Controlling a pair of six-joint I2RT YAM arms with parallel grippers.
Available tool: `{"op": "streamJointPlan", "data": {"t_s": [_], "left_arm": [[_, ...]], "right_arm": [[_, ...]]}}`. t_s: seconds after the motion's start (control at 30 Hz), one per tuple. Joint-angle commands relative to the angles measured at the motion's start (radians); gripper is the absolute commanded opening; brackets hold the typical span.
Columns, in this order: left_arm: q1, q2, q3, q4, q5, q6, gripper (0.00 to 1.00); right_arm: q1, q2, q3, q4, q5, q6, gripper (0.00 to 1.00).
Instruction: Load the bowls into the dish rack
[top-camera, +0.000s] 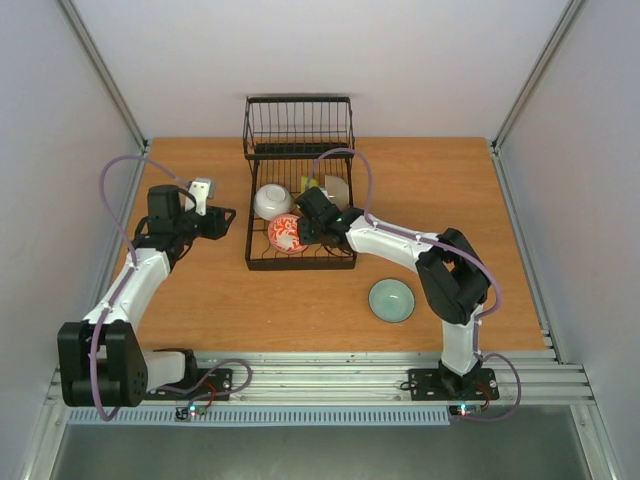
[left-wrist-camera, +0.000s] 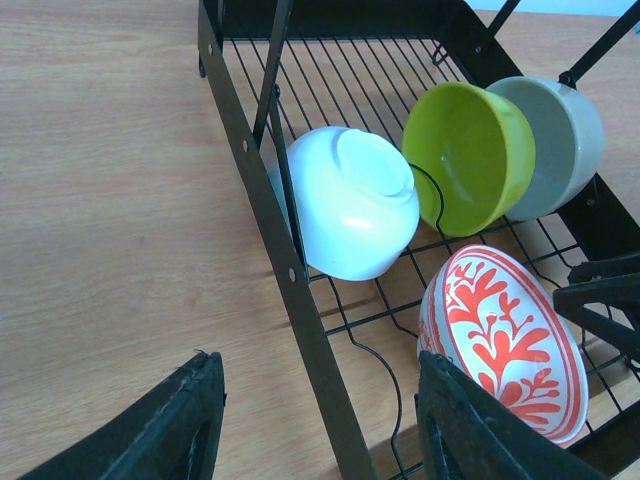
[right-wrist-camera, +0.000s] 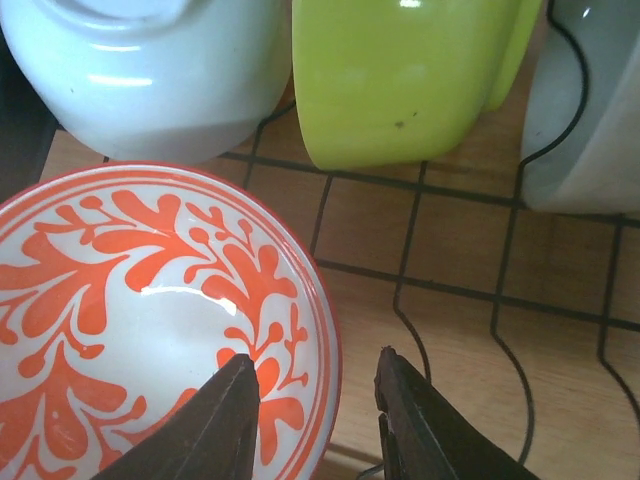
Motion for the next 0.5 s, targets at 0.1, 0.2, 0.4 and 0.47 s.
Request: {"op": "streamJointPlan", "data": {"t_s": [0.1, 0.2, 0.4, 0.47], "left_arm": [[0.004, 0.021, 0.032, 0.038, 0.011, -0.004, 0.54], [0.004, 0.022, 0.033, 0.035, 0.013, -0.003, 0.54], [0.005, 0.025, 0.035, 0.033, 0.018, -0.003, 0.54], [0.004, 0.026, 0.035, 0.032, 0.018, -0.003, 0.54]], "right_arm": [[-0.004, 0.047, -0.008, 0.046, -0.068, 0.039, 0.31], [-0.004, 0.047, -0.015, 0.049, -0.071, 0.039, 0.23], [-0.004, 0.044, -0.03, 0.051, -0.069, 0.042, 0.18], [-0.004, 0.039, -0.037, 0.052, -0.061, 0.046, 0.18]]}}
